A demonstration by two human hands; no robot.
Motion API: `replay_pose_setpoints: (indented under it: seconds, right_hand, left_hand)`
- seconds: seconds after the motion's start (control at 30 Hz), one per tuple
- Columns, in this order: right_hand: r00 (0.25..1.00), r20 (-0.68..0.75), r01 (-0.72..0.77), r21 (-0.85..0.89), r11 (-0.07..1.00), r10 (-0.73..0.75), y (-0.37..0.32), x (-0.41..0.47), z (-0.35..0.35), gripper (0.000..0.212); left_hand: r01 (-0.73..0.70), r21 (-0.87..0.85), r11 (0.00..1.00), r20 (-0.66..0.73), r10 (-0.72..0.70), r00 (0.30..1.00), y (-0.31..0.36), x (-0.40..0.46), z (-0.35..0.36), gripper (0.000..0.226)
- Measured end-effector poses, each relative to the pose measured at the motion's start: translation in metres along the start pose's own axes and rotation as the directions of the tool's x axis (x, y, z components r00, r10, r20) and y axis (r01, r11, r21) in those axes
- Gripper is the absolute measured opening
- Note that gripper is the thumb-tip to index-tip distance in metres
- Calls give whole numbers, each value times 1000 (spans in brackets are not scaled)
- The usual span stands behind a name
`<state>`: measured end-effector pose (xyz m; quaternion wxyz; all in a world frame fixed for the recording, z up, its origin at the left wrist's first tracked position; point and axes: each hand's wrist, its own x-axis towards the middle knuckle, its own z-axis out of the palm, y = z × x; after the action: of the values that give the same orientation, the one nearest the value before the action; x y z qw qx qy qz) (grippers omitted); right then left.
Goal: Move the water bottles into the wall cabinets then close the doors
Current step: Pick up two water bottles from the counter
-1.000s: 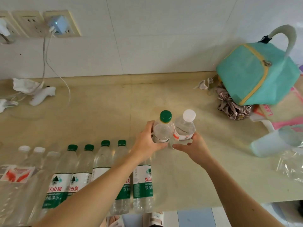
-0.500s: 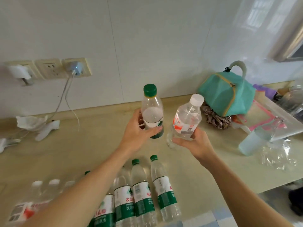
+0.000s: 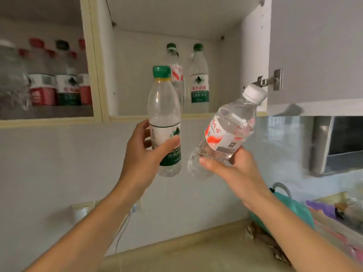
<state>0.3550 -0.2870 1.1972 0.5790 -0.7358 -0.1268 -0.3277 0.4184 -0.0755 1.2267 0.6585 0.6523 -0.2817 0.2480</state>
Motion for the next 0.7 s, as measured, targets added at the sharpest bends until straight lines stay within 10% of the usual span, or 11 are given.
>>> replay_pose_setpoints:
  seconds: [0.3,0.7]
  right_hand:
    - [991,-33,130,-53,990,-132,-100,115,-16,32]
    - [990,-50,-137,-242,960,129,-62,218,-17,51]
  left_hand:
    - [-213,-10,977,-65,212,975,96,93,-3,78]
    - [150,153,977,-121,-132,984,36,187,26,41]
